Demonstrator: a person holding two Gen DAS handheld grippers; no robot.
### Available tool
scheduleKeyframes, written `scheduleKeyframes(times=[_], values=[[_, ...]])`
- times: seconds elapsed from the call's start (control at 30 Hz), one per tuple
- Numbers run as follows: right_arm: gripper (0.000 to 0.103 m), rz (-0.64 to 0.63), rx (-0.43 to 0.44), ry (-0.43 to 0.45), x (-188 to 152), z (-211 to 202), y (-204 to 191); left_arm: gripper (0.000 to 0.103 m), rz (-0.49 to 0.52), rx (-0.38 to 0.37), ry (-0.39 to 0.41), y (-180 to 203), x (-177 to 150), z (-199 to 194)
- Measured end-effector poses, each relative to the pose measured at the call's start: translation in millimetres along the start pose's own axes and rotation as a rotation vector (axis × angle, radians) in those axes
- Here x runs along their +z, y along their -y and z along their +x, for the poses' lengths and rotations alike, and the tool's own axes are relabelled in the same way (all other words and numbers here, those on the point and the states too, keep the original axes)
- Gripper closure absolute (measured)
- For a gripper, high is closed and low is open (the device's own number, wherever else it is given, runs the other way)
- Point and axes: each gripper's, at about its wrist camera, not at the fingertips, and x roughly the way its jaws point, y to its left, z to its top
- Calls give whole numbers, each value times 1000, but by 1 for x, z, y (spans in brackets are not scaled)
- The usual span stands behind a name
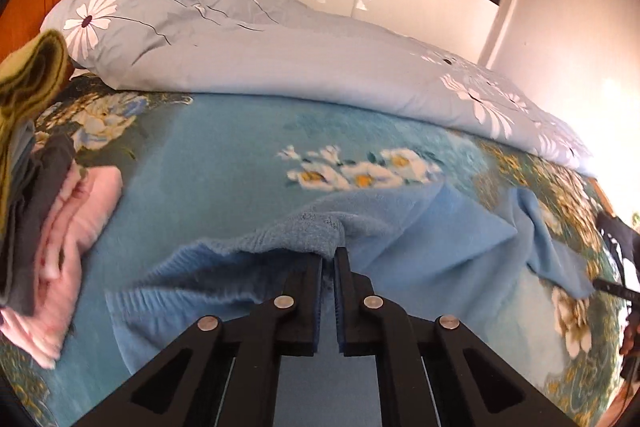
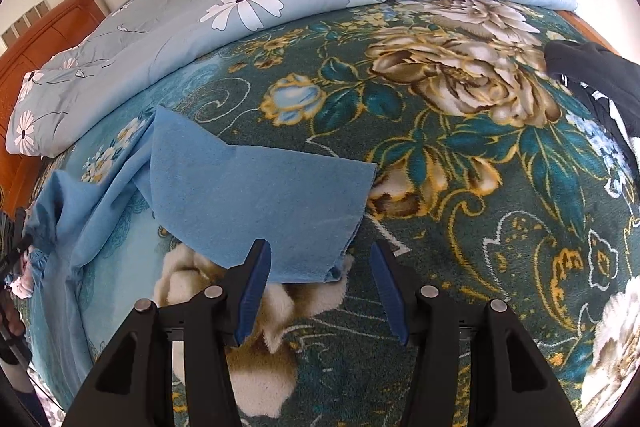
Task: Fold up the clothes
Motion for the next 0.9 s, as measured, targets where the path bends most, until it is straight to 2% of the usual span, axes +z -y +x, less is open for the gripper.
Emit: scheduleKeyframes(times=[0.1, 0.2, 0.4, 0.43, 0.47, 0.53, 0.57, 0.63, 0.7, 0.77, 0.83, 0.9], values=[[49, 35, 31, 10, 5, 7, 3, 98, -77, 31, -1, -21, 38, 24], [49, 70, 61, 20, 10, 14, 6, 98, -121, 84, -8, -38, 61, 44], [49, 139, 122, 41, 21, 29, 12, 98, -185, 133, -15, -64, 75, 63], [49, 151, 132, 44, 22, 31, 13, 103, -180, 145, -13, -66, 75, 63], [51, 163, 143, 47, 24, 34, 14, 103, -177, 156, -10, -68, 75, 63], [75, 180, 163, 37, 27, 38, 13, 103, -174, 164, -8, -72, 76, 63], [94, 185, 171, 24, 29, 41, 11, 103, -174, 165, -12, -74, 75, 63], [98, 156, 157, 13, 34, 42, 3, 103, -173, 164, -21, -77, 74, 65], [99, 119, 122, 50, 41, 34, -2, 103, -161, 140, -40, -78, 71, 68], [100, 116, 92, 126, 54, 16, 1, 102, -133, 134, -59, -77, 69, 71], [100, 114, 27, 201, 72, -2, 9, 101, -110, 138, -91, -77, 67, 76], [100, 138, 10, 234, 88, -13, 19, 101, -92, 122, -122, -78, 65, 84]])
